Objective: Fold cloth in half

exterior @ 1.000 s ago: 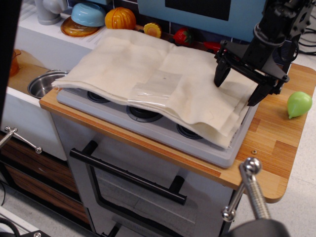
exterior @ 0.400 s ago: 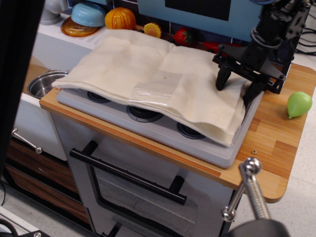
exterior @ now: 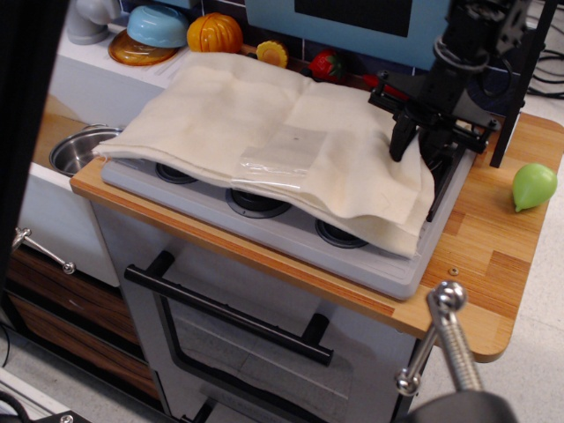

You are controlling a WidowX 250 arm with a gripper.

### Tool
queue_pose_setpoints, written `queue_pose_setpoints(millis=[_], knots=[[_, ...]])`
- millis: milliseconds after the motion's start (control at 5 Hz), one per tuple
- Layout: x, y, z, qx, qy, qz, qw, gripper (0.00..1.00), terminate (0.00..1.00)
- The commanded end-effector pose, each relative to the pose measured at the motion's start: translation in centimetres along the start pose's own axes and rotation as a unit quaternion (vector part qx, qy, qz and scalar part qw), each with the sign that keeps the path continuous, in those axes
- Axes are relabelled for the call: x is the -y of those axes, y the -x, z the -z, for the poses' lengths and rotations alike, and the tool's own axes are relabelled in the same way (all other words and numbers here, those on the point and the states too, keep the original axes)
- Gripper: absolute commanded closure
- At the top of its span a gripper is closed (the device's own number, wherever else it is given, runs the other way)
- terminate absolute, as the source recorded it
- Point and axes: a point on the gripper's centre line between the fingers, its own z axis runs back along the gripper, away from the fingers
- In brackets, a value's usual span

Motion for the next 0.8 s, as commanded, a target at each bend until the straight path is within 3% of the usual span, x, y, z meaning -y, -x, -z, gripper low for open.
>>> queue_pose_setpoints(millis=[0, 200, 400, 600], knots=[[-4.8, -2.2, -8.5, 0.037, 0.087, -0.010, 0.9954, 1.00, 0.00], [-8.3, -1.8, -10.8, 0.025, 0.134, -0.002, 0.9906, 1.00, 0.00], [-12.2, -2.0, -11.6, -0.007, 0.157, 0.016, 0.9875, 1.00, 0.00], [-15.7, -2.3, -11.3, -0.024, 0.150, 0.037, 0.9877, 1.00, 0.00]])
